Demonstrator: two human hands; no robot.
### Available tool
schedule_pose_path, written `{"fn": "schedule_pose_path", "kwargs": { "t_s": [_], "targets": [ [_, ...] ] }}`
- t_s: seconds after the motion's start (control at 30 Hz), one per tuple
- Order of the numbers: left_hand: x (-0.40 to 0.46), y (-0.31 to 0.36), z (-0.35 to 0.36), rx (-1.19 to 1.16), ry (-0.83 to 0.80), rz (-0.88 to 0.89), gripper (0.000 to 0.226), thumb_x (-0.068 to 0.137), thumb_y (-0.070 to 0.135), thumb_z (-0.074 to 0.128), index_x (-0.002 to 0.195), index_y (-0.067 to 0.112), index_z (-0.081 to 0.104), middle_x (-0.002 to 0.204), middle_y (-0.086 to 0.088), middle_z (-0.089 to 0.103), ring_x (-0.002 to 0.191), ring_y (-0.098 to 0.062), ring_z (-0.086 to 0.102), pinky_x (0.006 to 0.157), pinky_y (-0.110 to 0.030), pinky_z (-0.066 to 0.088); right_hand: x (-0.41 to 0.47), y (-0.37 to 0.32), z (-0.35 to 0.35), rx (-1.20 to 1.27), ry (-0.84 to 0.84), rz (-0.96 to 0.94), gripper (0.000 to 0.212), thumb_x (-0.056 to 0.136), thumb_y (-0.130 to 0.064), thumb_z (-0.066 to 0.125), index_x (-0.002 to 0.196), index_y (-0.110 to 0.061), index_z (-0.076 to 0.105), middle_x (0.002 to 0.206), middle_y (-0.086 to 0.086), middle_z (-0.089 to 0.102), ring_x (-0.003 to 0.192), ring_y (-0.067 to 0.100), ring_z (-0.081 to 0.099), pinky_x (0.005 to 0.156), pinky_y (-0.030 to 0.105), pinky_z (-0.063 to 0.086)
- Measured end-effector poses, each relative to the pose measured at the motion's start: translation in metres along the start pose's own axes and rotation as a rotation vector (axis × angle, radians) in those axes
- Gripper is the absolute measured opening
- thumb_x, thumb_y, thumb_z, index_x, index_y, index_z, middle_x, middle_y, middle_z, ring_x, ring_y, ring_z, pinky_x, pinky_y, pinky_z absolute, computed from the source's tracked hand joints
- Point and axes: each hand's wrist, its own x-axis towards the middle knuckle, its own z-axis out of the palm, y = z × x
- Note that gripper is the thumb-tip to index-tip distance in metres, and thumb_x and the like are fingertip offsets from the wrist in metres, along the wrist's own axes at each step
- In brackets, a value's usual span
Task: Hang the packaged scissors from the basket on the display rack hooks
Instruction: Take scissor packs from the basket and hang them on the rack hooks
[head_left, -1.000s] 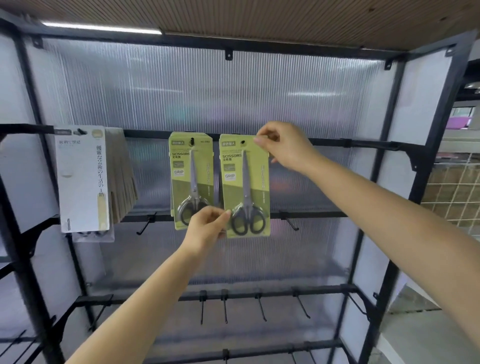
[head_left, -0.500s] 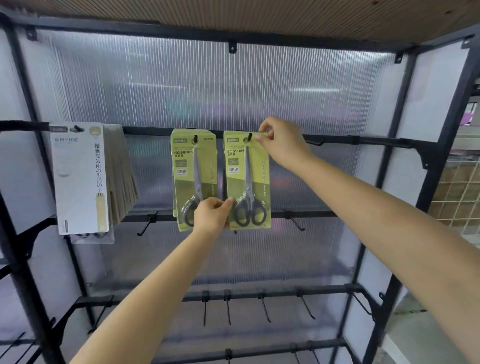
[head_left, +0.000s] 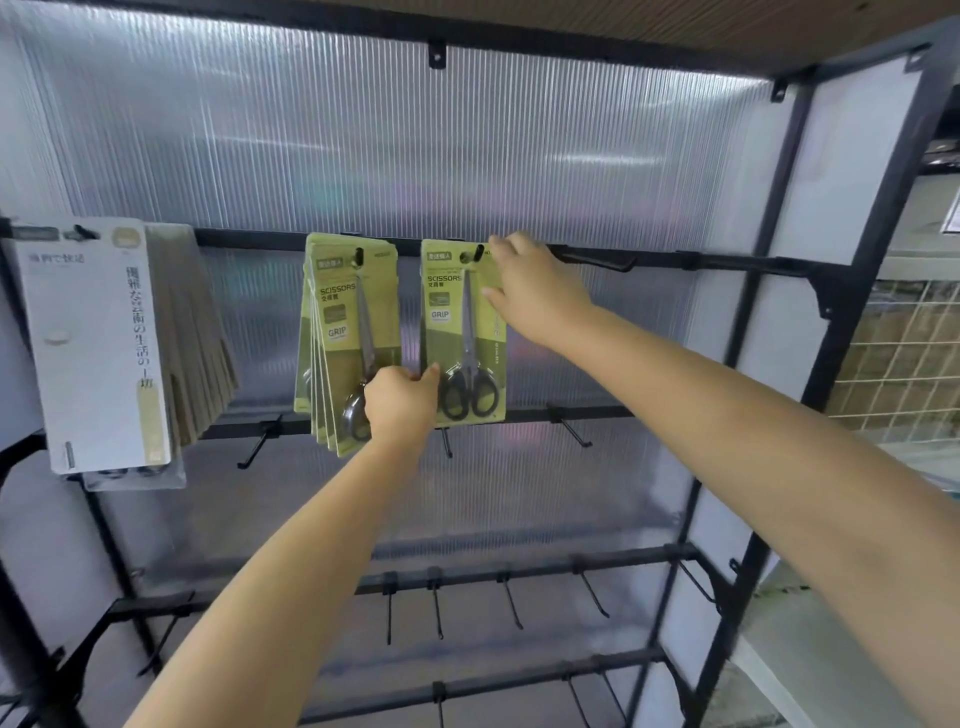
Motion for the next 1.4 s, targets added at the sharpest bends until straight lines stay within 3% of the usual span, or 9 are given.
{"fn": "schedule_pose_path", "kwargs": {
  "t_s": [0.17, 0.33, 0.53, 0.67, 0.83, 0.9, 1.1, 1.23, 1.4],
  "targets": [
    [-0.004, 0.002, -0.001, 0.097, -0.046, 0.003, 0.041, 0.095, 0.03, 0.052, 0.06, 0.008, 0.049, 0.058, -0.004, 0.05, 0.057, -0.02, 0.049, 0.056, -0.026, 0.039, -0.009, -0.003, -0.004, -0.06, -0.01, -0.002, 0.06, 0.097, -0.024, 0.046, 0.147, -0.003, 0.019, 0.145, 0.014, 0.033, 0.131, 0.029, 0.036, 0.098, 0.041, 0.044],
    [-0.031, 0.004, -0.001, 0.203, -0.06, 0.08, 0.043, 0.096, 0.026, 0.05, 0.058, 0.009, 0.041, 0.055, -0.003, 0.042, 0.05, -0.016, 0.037, 0.045, -0.025, 0.027, -0.04, -0.002, -0.017, -0.024, 0.019, 0.032, 0.054, 0.097, -0.022, 0.041, 0.145, -0.002, 0.024, 0.143, 0.013, 0.037, 0.127, 0.029, 0.04, 0.096, 0.039, 0.04],
    [-0.072, 0.001, -0.006, 0.256, -0.015, 0.153, 0.031, 0.096, 0.023, 0.047, 0.072, 0.004, 0.044, 0.066, -0.008, 0.046, 0.061, -0.024, 0.042, 0.053, -0.028, 0.031, -0.105, 0.006, -0.029, 0.063, -0.043, 0.084, 0.046, 0.098, -0.025, 0.04, 0.139, -0.004, 0.034, 0.14, 0.012, 0.04, 0.126, 0.029, 0.041, 0.095, 0.038, 0.039],
    [-0.119, 0.008, 0.002, 0.283, -0.089, 0.253, 0.022, 0.095, 0.02, 0.045, 0.077, 0.008, 0.046, 0.069, -0.008, 0.048, 0.066, -0.027, 0.043, 0.056, -0.029, 0.033, -0.155, 0.022, -0.041, 0.095, -0.07, 0.162, 0.04, 0.097, -0.025, 0.041, 0.132, -0.004, 0.042, 0.133, 0.011, 0.046, 0.117, 0.03, 0.047, 0.091, 0.037, 0.039],
    [-0.193, 0.025, 0.051, 0.388, -0.276, 0.354, 0.027, 0.093, 0.019, 0.043, 0.07, 0.006, 0.037, 0.061, -0.007, 0.042, 0.066, -0.031, 0.041, 0.049, -0.032, 0.026, -0.237, 0.056, -0.063, 0.14, -0.137, 0.329, 0.038, 0.097, -0.024, 0.042, 0.129, -0.004, 0.044, 0.126, 0.012, 0.05, 0.112, 0.032, 0.05, 0.091, 0.04, 0.041],
    [-0.232, 0.033, 0.076, 0.373, -0.372, 0.405, 0.026, 0.093, 0.019, 0.044, 0.071, 0.007, 0.037, 0.064, -0.01, 0.044, 0.066, -0.032, 0.043, 0.055, -0.032, 0.032, -0.275, 0.072, -0.075, 0.091, -0.159, 0.374, 0.039, 0.096, -0.024, 0.042, 0.13, -0.005, 0.044, 0.126, 0.013, 0.051, 0.113, 0.032, 0.05, 0.091, 0.037, 0.037],
    [-0.356, 0.04, 0.154, 0.312, -0.699, 0.607, 0.023, 0.095, 0.023, 0.048, 0.1, 0.002, 0.058, 0.096, -0.016, 0.064, 0.091, -0.035, 0.06, 0.07, -0.035, 0.043, -0.413, 0.125, -0.114, 0.041, -0.187, 0.631, 0.037, 0.095, -0.023, 0.044, 0.128, -0.005, 0.047, 0.124, 0.013, 0.054, 0.112, 0.03, 0.051, 0.091, 0.036, 0.037],
    [-0.445, 0.032, 0.201, 0.357, -0.893, 0.649, 0.04, 0.098, 0.029, 0.044, 0.131, 0.009, 0.049, 0.129, -0.012, 0.056, 0.119, -0.03, 0.051, 0.092, -0.034, 0.04, -0.521, 0.151, -0.138, 0.01, -0.205, 0.833, 0.038, 0.096, -0.022, 0.044, 0.13, -0.006, 0.045, 0.123, 0.013, 0.053, 0.11, 0.03, 0.052, 0.087, 0.034, 0.038],
    [-0.549, -0.006, 0.242, 0.382, -1.178, 0.7, 0.043, 0.098, 0.029, 0.045, 0.135, 0.008, 0.046, 0.138, -0.011, 0.049, 0.127, -0.026, 0.046, 0.102, -0.029, 0.033, -0.657, 0.16, -0.14, 0.031, -0.214, 1.131, 0.037, 0.093, -0.022, 0.045, 0.126, -0.006, 0.048, 0.119, 0.015, 0.056, 0.106, 0.033, 0.055, 0.084, 0.038, 0.044]
  ]
}}
